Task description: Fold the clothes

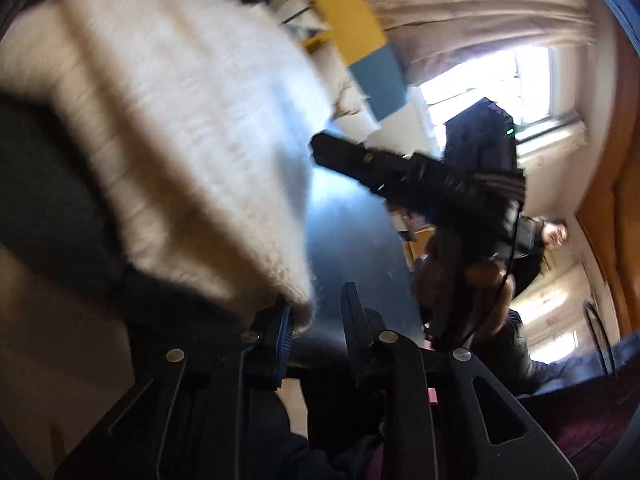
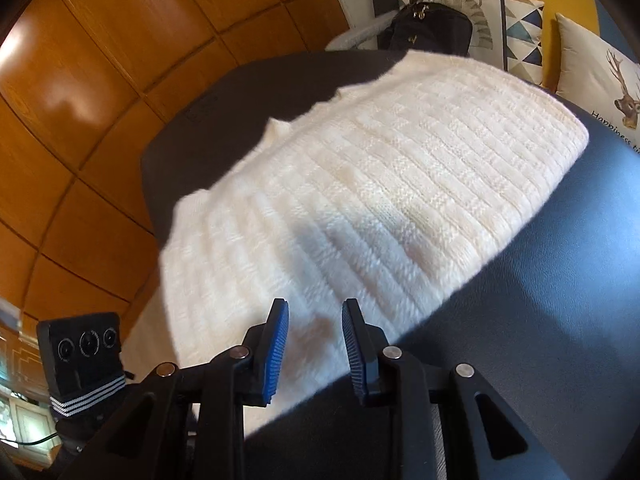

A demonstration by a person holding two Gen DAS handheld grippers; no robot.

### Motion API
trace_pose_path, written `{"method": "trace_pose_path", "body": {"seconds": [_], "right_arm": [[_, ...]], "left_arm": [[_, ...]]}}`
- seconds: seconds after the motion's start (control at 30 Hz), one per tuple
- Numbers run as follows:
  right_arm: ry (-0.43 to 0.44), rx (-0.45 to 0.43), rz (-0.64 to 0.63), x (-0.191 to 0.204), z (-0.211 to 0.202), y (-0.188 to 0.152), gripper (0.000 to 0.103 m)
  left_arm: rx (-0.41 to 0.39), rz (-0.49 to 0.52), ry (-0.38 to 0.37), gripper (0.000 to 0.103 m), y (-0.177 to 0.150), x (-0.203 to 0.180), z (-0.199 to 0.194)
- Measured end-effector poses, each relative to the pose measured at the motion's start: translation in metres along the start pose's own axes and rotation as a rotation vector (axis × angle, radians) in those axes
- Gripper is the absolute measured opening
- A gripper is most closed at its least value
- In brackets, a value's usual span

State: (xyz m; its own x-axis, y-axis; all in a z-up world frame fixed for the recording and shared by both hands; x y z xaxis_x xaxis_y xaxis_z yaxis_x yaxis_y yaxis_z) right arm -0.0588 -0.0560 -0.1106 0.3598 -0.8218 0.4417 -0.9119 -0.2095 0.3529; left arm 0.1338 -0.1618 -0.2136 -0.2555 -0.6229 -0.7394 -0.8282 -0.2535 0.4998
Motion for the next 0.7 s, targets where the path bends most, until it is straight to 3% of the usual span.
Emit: {"method": "trace_pose_path", "body": {"seconds": [0.1, 0.23, 0.4, 0.57, 0.7], "right_arm": [[-0.016, 0.051, 0.019, -0.007, 0.014, 0.003, 0.027], [-0.009, 0.059, 0.011, -0.010, 0.017, 0.001, 0.028], [-0.003, 0.060, 0.003, -0.011, 0.019, 0.002, 0.028], [-0.004, 0.052, 0.010, -0.005, 0.027, 0.009, 0.028], [0.002, 0.051, 0.004, -0.006, 0.026, 0.008, 0.028]], "left_arm": [[-0.120, -0.072, 0.034, 0.030, 0.014, 0.010, -0.027], [-0.302, -0.172, 0.079, 0.059, 0.036, 0.024, -0.070], [-0.460, -0.374, 0.137, 0.059, 0.055, 0.066, -0.108], [-0.457, -0.494, 0.126, 0.059, 0.067, 0.097, -0.106], [-0.454, -0.507, 0.098, 0.059, 0.084, 0.098, -0.101]]}}
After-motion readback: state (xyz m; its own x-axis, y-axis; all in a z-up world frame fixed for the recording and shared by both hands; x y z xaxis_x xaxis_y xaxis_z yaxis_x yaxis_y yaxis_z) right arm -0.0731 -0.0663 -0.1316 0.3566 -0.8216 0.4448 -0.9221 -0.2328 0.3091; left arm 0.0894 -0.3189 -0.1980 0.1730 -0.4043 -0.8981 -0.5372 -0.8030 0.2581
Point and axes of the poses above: each gripper's, at about its wrist camera, not at the fingertips, and z roughly the way its jaws point, x to its left, y to its top, the point moved 5 cm from there along z, roughly the way its jaws point, and after that the axes turned 13 degrees about z, right-handed, at the moved point
